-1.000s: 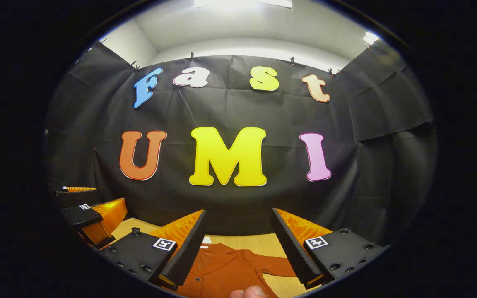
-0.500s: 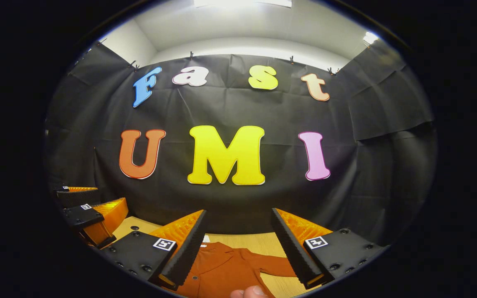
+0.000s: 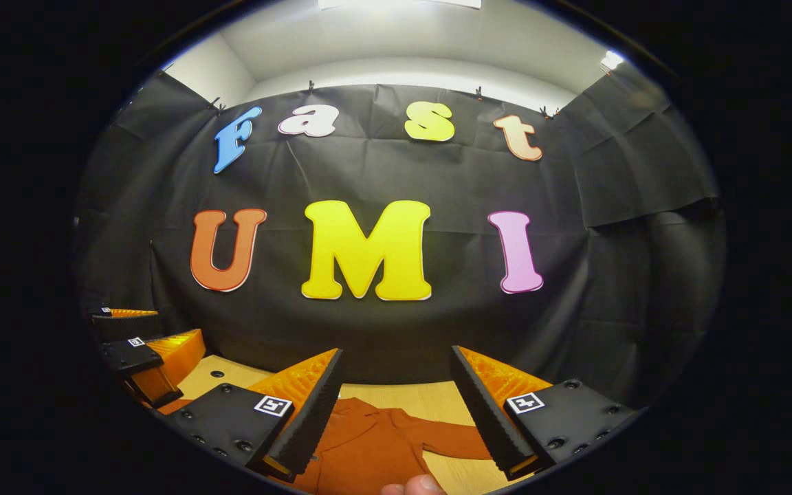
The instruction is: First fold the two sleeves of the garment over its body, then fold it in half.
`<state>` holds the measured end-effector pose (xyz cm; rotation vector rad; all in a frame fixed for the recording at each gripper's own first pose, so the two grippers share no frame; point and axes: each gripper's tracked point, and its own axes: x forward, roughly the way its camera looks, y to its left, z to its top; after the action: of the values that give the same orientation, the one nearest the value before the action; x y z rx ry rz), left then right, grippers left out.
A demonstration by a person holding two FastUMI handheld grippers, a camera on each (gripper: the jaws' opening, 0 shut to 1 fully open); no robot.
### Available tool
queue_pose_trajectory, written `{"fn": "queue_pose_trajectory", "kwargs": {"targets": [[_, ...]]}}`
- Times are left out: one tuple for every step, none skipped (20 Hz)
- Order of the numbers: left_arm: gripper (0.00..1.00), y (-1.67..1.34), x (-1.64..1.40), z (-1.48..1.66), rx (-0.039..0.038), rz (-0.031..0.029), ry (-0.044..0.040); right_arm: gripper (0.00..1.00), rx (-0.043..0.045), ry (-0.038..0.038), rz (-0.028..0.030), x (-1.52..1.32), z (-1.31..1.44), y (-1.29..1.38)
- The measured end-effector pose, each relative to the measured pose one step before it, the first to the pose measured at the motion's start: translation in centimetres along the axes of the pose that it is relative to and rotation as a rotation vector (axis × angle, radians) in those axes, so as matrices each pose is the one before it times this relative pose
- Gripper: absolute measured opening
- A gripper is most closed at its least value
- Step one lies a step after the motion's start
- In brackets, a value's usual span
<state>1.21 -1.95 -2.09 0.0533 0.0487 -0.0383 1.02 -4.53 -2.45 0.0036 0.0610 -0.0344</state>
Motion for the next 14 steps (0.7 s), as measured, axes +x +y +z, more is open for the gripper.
{"fn": "queue_pose_trajectory", "kwargs": {"targets": [[0.96,-0.428,0.024,-0.347,0.00692,-0.00684,0.01281,0.97,-0.00465,0.00842,-0.01467,0.209,-0.508,-1.278],[0.96,-0.392,0.036,-0.467,0.00730,-0.00436,0.01350,0.97,-0.00248,0.01282,-0.01604,0.307,-0.634,-1.538],[0.96,-0.479,-0.001,-0.326,0.00636,-0.00742,0.01261,0.94,-0.00320,0.01809,-0.02173,0.380,-0.967,-1.796],[0.96,-0.558,0.109,-0.385,0.00598,-0.00992,0.01095,0.94,-0.00091,0.02434,-0.02749,0.448,-0.962,-2.064],[0.96,-0.672,0.046,-0.344,0.00647,-0.00943,0.01284,0.94,0.00305,0.02603,-0.03105,0.631,-1.142,-2.297],[0.96,-0.729,0.130,-0.425,0.00367,-0.01055,0.01500,0.94,0.00179,0.02791,-0.03372,0.652,-1.180,-2.467],[0.96,-0.818,0.194,-0.613,0.00204,-0.01424,0.02376,0.97,0.00282,0.02760,-0.03397,0.790,-1.394,-2.488],[0.96,-0.719,0.180,-0.629,0.00373,-0.00997,0.02383,0.97,0.00505,0.03263,-0.03319,1.021,-1.629,-2.441],[0.96,-0.619,0.183,-0.502,0.00606,-0.00364,0.02200,0.97,0.00812,0.04132,-0.03097,1.185,-1.645,-2.275],[0.96,-0.456,0.317,-0.317,0.00625,-0.00263,0.01821,0.94,0.02429,0.04814,-0.02463,1.274,-1.699,-2.075],[0.96,-0.599,0.427,-0.315,0.00676,-0.00365,0.01774,0.97,0.03643,0.05149,-0.02265,1.534,-1.830,-2.029],[0.96,-0.798,0.456,-0.323,0.00445,-0.00180,0.01580,0.97,0.03572,0.05120,-0.02440,1.654,-1.495,-1.984],[0.96,-0.651,0.239,-0.130,0.00450,-0.00067,0.01250,0.97,0.02931,0.04906,-0.02445,1.602,-1.614,-1.797],[0.96,-0.515,0.265,-0.080,0.00783,0.00199,0.00883,0.97,0.02405,0.03885,-0.02477,1.742,-1.537,-1.883]]}}
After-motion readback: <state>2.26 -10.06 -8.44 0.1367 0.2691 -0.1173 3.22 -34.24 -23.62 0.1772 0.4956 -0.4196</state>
